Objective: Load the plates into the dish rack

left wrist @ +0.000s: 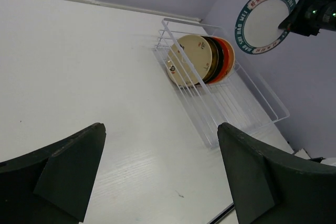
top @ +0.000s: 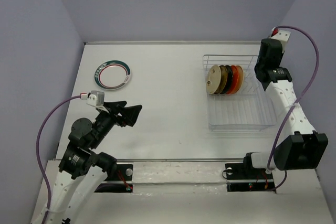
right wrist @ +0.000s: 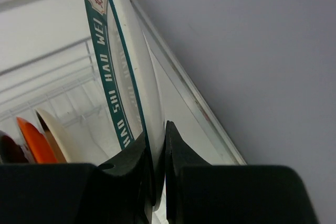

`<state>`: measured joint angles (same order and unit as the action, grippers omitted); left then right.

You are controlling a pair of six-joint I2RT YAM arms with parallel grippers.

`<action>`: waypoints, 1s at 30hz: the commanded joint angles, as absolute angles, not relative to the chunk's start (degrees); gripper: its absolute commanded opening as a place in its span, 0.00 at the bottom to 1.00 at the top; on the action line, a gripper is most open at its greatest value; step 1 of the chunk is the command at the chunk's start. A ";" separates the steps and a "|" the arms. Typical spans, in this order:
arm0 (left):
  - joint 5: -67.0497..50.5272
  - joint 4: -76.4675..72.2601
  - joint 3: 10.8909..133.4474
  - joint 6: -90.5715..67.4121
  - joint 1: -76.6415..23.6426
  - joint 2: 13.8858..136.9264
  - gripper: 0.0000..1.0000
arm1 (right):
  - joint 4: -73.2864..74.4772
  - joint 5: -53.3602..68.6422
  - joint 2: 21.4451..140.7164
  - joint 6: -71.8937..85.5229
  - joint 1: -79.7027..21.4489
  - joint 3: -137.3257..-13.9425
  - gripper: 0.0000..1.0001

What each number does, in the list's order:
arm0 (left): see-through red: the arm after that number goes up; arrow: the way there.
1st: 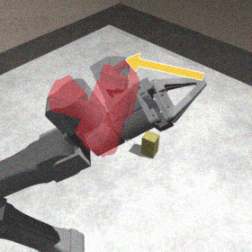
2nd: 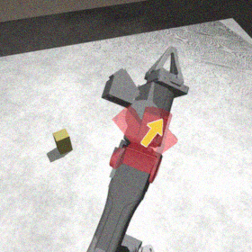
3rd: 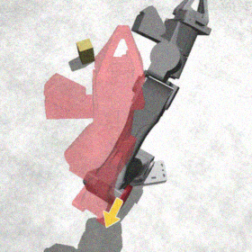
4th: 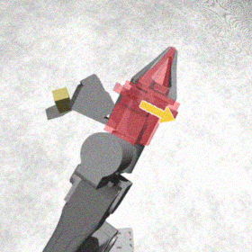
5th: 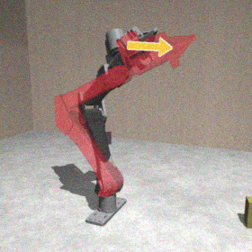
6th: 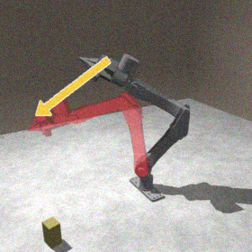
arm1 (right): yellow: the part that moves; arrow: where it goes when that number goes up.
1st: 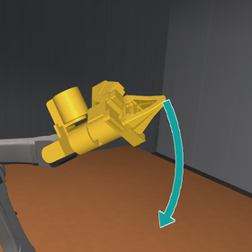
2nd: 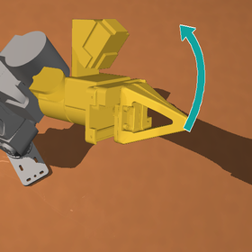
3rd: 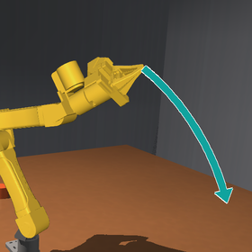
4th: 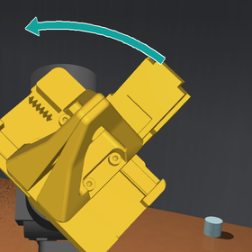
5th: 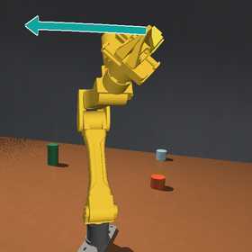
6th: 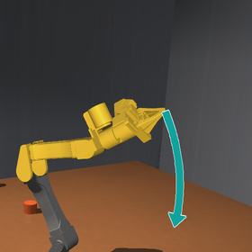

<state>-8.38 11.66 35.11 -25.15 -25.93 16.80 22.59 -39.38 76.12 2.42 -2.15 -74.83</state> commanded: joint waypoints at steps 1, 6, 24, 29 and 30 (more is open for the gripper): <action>-9.49 9.93 34.81 -23.91 -25.93 14.77 0.99 | 16.00 -38.95 74.27 -4.04 -1.58 -72.78 0.07; -10.19 9.76 34.80 -23.73 -25.93 14.33 0.99 | 14.41 -33.15 73.83 -4.84 -1.58 -68.04 0.07; -9.93 9.58 34.80 -23.82 -25.93 14.24 0.99 | 15.73 -25.83 70.84 -1.23 -1.58 -66.54 0.07; -9.32 9.76 34.80 -23.91 -25.93 14.50 0.99 | 16.08 -27.33 73.47 -0.18 -1.58 -65.31 0.07; -9.14 9.84 34.80 -23.99 -25.93 14.41 0.99 | 16.00 -29.60 73.82 -0.18 -1.58 -64.61 0.07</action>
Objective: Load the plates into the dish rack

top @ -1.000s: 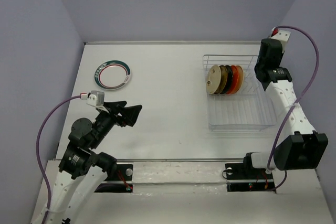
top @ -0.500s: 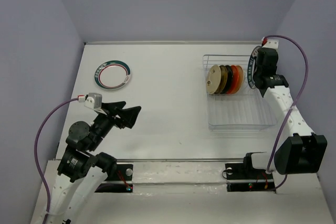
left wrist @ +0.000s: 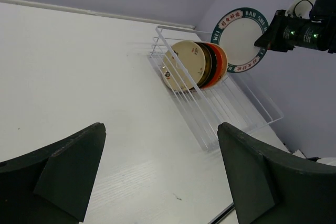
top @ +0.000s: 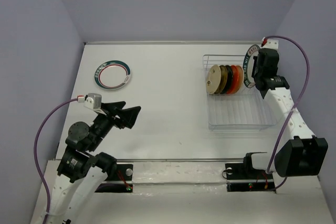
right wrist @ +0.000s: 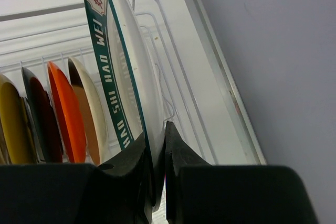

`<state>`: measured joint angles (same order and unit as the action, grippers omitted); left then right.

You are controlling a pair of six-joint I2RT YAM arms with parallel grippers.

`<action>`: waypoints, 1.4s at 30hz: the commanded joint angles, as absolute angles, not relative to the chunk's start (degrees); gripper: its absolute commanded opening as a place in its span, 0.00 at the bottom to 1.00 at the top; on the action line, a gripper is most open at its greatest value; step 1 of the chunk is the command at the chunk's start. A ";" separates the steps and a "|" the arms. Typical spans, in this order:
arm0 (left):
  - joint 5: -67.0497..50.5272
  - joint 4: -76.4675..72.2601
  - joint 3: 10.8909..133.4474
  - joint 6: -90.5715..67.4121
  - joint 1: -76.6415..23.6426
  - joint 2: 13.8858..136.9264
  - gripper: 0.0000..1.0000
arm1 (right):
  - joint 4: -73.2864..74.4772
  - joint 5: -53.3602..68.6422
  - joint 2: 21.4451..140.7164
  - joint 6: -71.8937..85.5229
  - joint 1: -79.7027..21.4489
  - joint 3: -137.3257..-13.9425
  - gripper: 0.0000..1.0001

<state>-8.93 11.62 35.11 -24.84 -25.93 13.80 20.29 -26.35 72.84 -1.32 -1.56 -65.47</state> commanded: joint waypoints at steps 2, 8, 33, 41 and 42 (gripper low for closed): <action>-8.88 9.93 34.80 -23.99 -25.93 14.50 0.99 | 15.21 -31.11 74.27 -0.70 -1.58 -63.38 0.07; -8.97 10.02 35.15 -23.99 -24.96 17.74 0.99 | 10.72 -33.75 76.28 -2.81 -3.51 -60.39 0.07; 12.32 -10.97 35.32 -49.56 -19.88 54.81 0.99 | 8.75 -2.05 48.98 23.10 -4.04 -51.20 0.70; 12.65 -11.69 41.22 -55.01 -8.36 71.88 0.93 | 6.24 20.82 37.45 27.34 -4.04 -43.25 0.70; 13.18 -11.86 41.66 -55.54 -6.52 74.33 0.93 | 6.15 21.18 35.61 27.42 -4.04 -42.46 0.70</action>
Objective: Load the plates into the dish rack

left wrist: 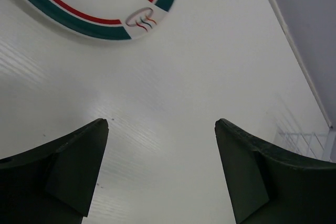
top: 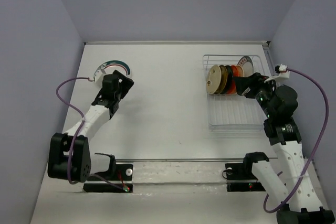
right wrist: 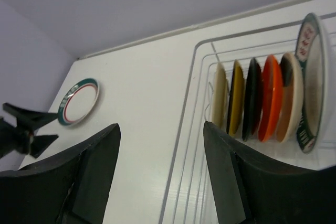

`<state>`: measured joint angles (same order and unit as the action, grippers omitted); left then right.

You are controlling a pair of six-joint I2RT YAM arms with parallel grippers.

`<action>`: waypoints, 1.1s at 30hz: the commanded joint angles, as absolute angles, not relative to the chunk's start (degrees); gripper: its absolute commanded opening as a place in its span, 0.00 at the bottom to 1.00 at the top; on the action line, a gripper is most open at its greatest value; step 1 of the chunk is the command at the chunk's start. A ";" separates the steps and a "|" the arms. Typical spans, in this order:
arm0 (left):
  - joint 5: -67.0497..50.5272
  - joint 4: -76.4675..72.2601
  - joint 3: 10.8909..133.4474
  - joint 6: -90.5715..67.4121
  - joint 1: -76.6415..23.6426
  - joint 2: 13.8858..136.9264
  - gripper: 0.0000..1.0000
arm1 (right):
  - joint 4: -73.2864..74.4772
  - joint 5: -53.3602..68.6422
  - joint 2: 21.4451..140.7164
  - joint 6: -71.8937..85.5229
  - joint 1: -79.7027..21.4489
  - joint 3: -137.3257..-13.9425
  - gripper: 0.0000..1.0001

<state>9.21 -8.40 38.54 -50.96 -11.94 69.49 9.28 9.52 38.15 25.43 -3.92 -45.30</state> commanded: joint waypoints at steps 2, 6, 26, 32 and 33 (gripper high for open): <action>12.83 -11.95 41.84 -57.30 -4.49 76.19 0.92 | 5.80 21.44 33.85 27.33 -4.04 -40.08 0.69; 14.58 -13.27 40.70 -57.57 -0.45 79.70 0.90 | 6.15 23.46 32.34 27.33 -4.04 -39.11 0.70; 1.75 -27.41 49.49 -62.13 10.37 106.96 0.10 | 4.39 26.90 34.37 31.73 -4.04 -39.11 0.64; -2.26 -38.75 43.07 -64.07 10.72 101.62 0.06 | 3.52 27.84 35.84 31.64 -4.04 -41.82 0.65; -2.98 -38.76 43.07 -64.07 10.46 101.60 0.06 | 3.08 27.86 37.08 31.81 -4.04 -41.84 0.66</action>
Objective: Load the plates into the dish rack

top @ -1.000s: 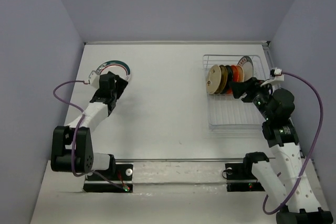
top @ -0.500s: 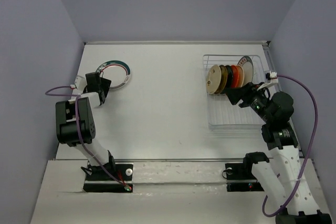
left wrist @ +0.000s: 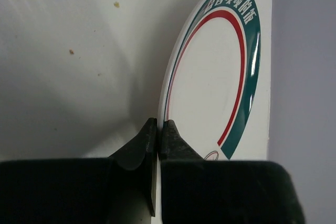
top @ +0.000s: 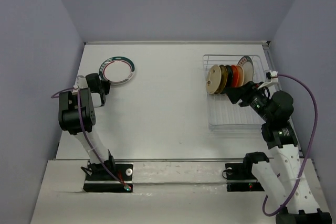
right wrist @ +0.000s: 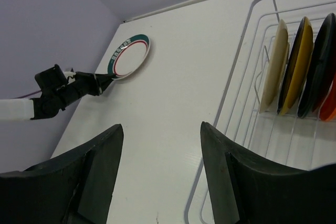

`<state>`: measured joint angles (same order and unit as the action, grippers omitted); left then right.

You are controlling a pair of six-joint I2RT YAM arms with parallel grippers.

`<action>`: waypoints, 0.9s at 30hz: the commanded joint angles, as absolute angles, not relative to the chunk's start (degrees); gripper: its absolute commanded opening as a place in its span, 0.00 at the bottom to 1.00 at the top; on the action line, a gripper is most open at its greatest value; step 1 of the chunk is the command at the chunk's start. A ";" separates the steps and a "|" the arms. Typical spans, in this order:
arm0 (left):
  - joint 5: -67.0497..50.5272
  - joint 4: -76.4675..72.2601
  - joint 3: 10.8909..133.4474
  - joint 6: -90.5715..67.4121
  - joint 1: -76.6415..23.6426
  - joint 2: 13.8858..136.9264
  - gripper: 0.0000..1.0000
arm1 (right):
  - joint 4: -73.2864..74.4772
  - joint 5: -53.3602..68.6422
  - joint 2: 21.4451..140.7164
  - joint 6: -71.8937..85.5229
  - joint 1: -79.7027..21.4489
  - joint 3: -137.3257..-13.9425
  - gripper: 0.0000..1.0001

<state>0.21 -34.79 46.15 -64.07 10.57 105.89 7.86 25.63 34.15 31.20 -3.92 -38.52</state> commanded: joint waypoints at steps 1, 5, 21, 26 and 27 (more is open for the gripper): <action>-3.34 -39.54 42.46 -63.72 9.94 98.47 0.06 | 2.21 28.99 38.31 32.25 -4.04 -43.05 0.69; -4.13 -39.73 40.96 -61.88 4.76 88.44 0.06 | -1.40 27.70 44.20 33.31 -10.18 -46.14 0.79; -15.64 -38.06 22.25 -58.62 -8.87 44.67 0.06 | 4.42 16.95 67.84 30.41 -32.60 -60.82 1.00; -17.75 -37.79 18.46 -59.24 -10.28 38.51 0.06 | -1.58 21.80 71.36 32.87 -33.13 -60.38 1.00; -18.10 -37.88 18.11 -59.15 -10.72 36.58 0.06 | -1.58 21.62 73.37 32.87 -33.13 -60.64 1.00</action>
<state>-14.79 -32.23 18.63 -58.76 -9.72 41.93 4.58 19.29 70.91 31.77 -32.69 -57.80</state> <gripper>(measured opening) 0.103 0.994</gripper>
